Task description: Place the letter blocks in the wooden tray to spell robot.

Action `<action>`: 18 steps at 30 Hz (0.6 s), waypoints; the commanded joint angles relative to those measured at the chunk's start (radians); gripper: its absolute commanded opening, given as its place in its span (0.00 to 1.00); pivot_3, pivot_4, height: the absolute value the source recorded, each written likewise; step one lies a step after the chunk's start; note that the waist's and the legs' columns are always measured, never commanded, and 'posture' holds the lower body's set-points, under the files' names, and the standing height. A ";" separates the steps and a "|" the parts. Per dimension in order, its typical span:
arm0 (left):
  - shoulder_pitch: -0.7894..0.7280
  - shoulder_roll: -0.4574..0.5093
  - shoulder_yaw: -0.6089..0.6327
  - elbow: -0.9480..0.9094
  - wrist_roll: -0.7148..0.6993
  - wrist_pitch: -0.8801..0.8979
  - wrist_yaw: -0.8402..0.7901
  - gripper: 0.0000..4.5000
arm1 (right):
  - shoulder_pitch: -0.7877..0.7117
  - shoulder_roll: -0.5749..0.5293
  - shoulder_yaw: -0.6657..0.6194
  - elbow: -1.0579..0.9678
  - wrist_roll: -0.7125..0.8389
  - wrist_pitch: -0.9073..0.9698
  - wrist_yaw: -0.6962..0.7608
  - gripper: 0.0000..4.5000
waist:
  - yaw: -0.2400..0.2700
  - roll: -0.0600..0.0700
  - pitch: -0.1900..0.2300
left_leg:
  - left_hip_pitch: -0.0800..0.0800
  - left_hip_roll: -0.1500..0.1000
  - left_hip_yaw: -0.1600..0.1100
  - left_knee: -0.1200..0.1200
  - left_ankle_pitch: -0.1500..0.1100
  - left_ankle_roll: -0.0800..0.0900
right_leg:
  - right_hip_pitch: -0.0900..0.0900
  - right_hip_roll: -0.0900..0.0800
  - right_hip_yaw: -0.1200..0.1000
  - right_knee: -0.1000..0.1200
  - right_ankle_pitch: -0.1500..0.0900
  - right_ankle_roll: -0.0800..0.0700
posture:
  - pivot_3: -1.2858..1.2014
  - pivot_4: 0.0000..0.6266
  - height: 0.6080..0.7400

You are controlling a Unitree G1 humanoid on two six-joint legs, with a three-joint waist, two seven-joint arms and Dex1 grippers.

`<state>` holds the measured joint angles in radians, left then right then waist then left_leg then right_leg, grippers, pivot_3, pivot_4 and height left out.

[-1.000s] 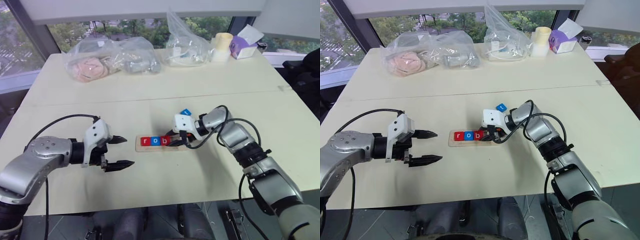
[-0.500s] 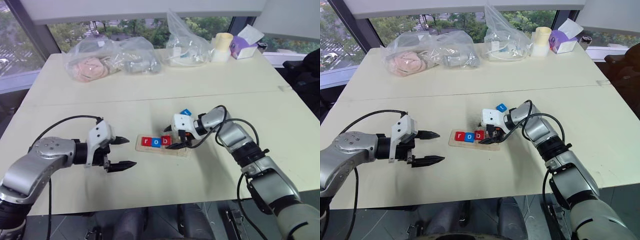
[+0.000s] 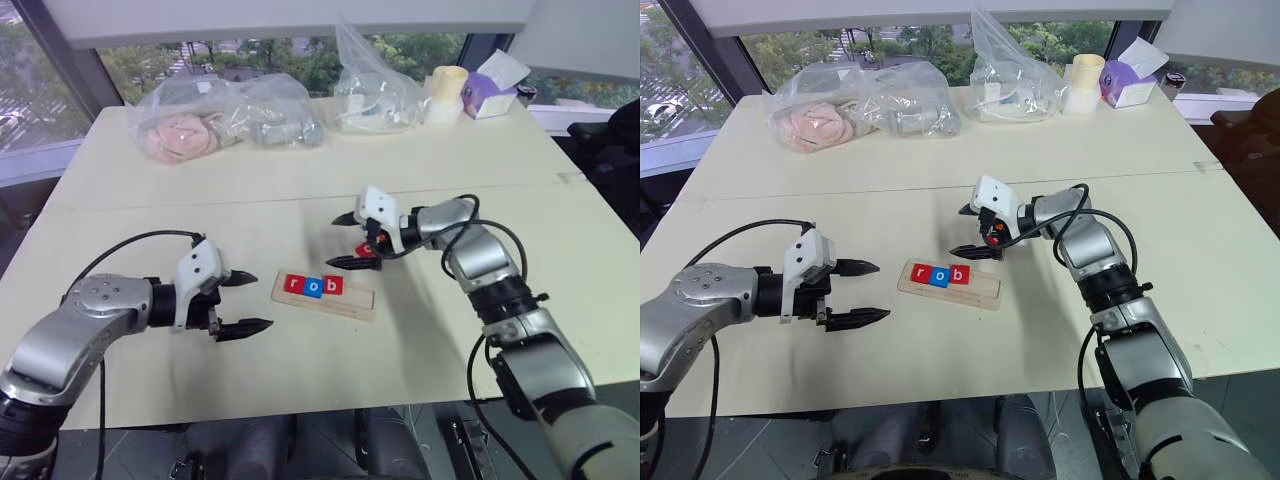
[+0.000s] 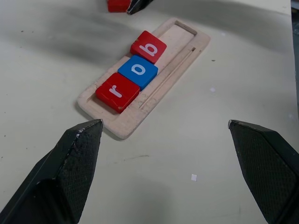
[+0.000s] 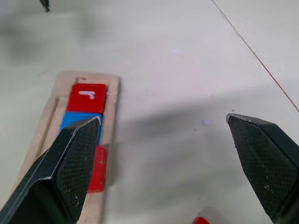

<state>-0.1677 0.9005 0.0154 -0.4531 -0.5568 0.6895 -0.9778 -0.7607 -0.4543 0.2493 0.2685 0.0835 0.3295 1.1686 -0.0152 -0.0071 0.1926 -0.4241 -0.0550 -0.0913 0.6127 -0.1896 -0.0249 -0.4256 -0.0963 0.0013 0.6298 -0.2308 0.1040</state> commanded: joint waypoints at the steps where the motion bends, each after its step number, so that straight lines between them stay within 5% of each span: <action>1: 0.006 -0.004 0.017 -0.023 -0.008 -0.004 0.005 1.00 | 0.077 -0.017 -0.001 -0.159 0.023 0.060 -0.021 0.99 | 0.000 0.000 0.000 | 0.000 0.000 0.000 0.000 0.000 0.000 | 0.000 0.000 0.000 0.000 0.000 0.000 | 0.52 0.24 1.00; 18: -0.017 -0.016 -0.005 -0.005 0.001 -0.004 -0.002 1.00 | 0.256 -0.024 0.059 -0.373 0.033 0.207 -0.101 0.99 | 0.001 0.000 0.000 | 0.000 0.000 0.000 0.001 0.000 0.000 | 0.000 0.000 0.000 0.000 0.000 -0.001 | 0.52 0.24 1.00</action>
<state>-0.1714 0.8876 0.0120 -0.4519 -0.5562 0.6906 -0.9794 -0.5050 -0.4721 0.3098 -0.0567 0.1008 0.5341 1.0716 -0.0144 -0.0072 0.1926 -0.4240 -0.0545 -0.0911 0.6136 -0.1895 -0.0249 -0.4254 -0.0965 0.0017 0.6300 -0.2308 0.1033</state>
